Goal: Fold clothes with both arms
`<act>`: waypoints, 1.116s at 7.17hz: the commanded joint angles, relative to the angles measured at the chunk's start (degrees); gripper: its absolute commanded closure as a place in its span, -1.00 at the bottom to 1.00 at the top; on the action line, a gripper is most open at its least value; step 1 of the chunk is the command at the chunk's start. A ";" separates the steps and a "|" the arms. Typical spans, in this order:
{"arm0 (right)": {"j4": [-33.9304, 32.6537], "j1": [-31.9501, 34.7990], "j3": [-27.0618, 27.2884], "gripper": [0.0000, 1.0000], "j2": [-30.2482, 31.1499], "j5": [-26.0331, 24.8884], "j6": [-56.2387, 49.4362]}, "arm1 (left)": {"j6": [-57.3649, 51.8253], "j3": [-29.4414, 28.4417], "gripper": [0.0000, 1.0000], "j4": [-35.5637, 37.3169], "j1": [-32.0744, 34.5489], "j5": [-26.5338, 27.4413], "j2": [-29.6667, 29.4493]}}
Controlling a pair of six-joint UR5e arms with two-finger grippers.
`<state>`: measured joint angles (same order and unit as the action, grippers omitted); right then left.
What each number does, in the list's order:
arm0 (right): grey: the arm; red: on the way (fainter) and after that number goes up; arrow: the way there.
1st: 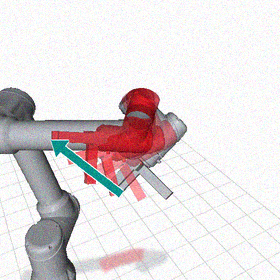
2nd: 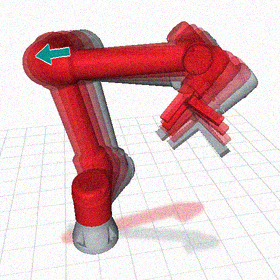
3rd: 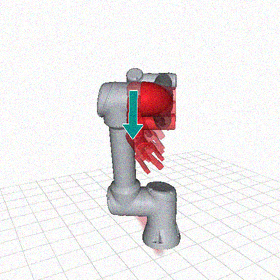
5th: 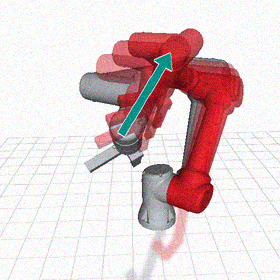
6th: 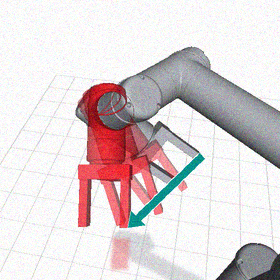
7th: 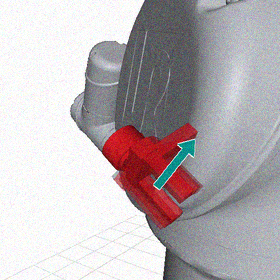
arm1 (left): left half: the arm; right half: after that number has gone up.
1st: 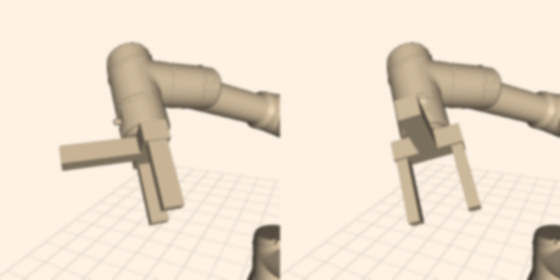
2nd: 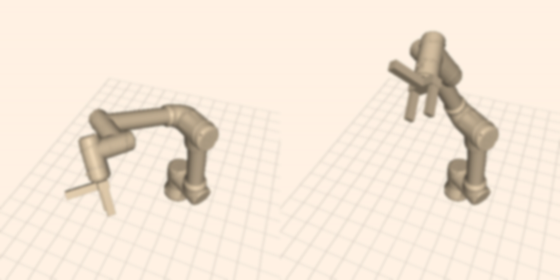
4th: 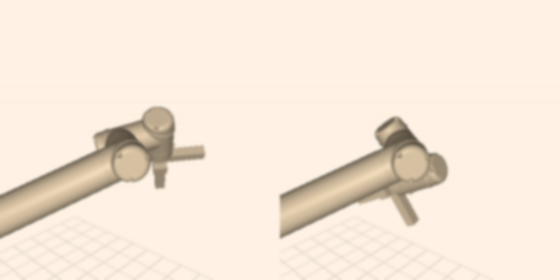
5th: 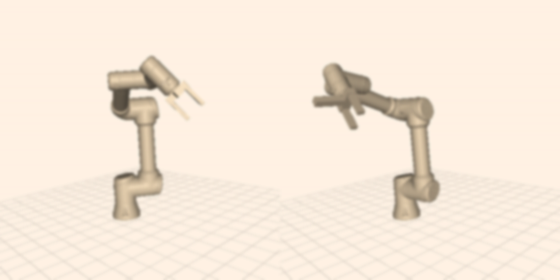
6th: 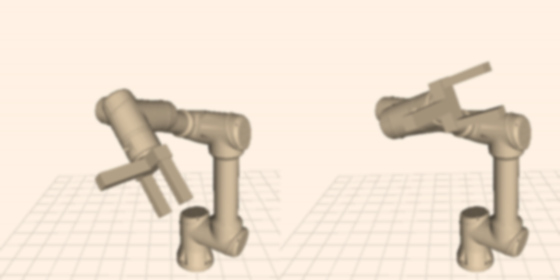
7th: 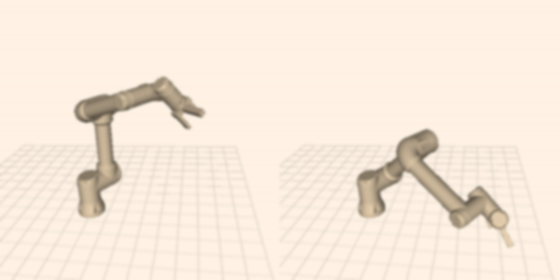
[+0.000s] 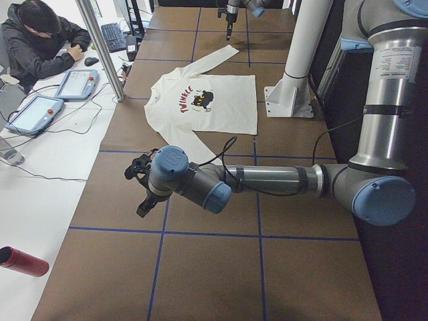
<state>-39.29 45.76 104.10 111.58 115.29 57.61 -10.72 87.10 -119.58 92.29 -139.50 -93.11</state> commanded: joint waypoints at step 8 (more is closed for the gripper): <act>0.62 -4.27 -3.73 -0.05 -3.21 -2.70 2.50 | -0.18 0.00 -1.00 -0.22 0.18 -0.07 0.30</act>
<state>-38.67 41.80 100.41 108.42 112.63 60.10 -10.90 87.10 -119.79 92.46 -139.57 -92.82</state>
